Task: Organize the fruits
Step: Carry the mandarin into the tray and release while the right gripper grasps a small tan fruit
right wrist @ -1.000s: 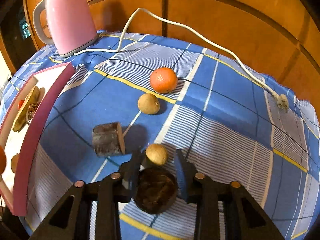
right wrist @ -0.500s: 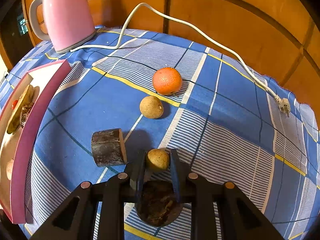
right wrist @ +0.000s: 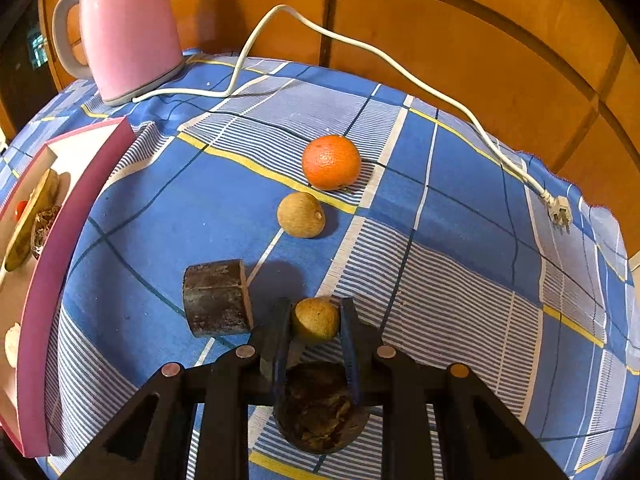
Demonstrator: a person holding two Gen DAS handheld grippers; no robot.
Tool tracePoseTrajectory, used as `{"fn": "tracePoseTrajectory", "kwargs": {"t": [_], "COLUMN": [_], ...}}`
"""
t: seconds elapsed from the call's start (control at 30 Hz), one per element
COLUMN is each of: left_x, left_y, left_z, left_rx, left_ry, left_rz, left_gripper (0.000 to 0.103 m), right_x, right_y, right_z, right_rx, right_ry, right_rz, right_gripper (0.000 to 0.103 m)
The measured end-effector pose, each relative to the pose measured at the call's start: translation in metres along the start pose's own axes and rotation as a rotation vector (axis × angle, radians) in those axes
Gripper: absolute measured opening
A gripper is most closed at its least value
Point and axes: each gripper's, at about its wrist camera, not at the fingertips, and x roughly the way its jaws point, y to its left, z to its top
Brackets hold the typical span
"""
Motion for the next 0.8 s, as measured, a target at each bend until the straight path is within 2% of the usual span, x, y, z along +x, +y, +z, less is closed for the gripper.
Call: {"fn": "tracePoseTrajectory", "kwargs": {"t": [0.2,0.37,0.47,0.57,0.6,0.7,0.8], "left_x": [0.029,0.053,0.065,0.062,0.057,0.044,0.033], "left_y": [-0.006,-0.001,0.006,0.002,0.0,-0.005,-0.004], "left_z": [0.025,0.034,0.035,0.033,0.031,0.025,0.017], "left_rx": [0.026,0.04,0.023,0.033,0.036,0.049,0.022], "left_ry": [0.026,0.044,0.066,0.037,0.016,-0.028,-0.031], "left_rz": [0.041,0.114,0.105,0.12,0.135,0.15,0.173], "left_gripper": [0.039,0.041,0.041,0.051,0.057,0.061,0.061], "right_x": [0.0,0.0,-0.001,-0.002,-0.002,-0.002,-0.002], "right_y": [-0.005,-0.007,-0.006,-0.007,-0.007,-0.008,-0.007], "right_z": [-0.002,-0.003,-0.004,-0.005,-0.005,-0.005,-0.005], "right_rx": [0.019,0.038,0.033,0.035,0.035,0.037,0.031], "right_ry": [-0.014,-0.026,-0.03,-0.032,-0.032,-0.032,-0.034], "right_rz": [0.026,0.041,0.04,0.042,0.041,0.036,0.029], "right_gripper": [0.023,0.023,0.023,0.023,0.023,0.023,0.023]}}
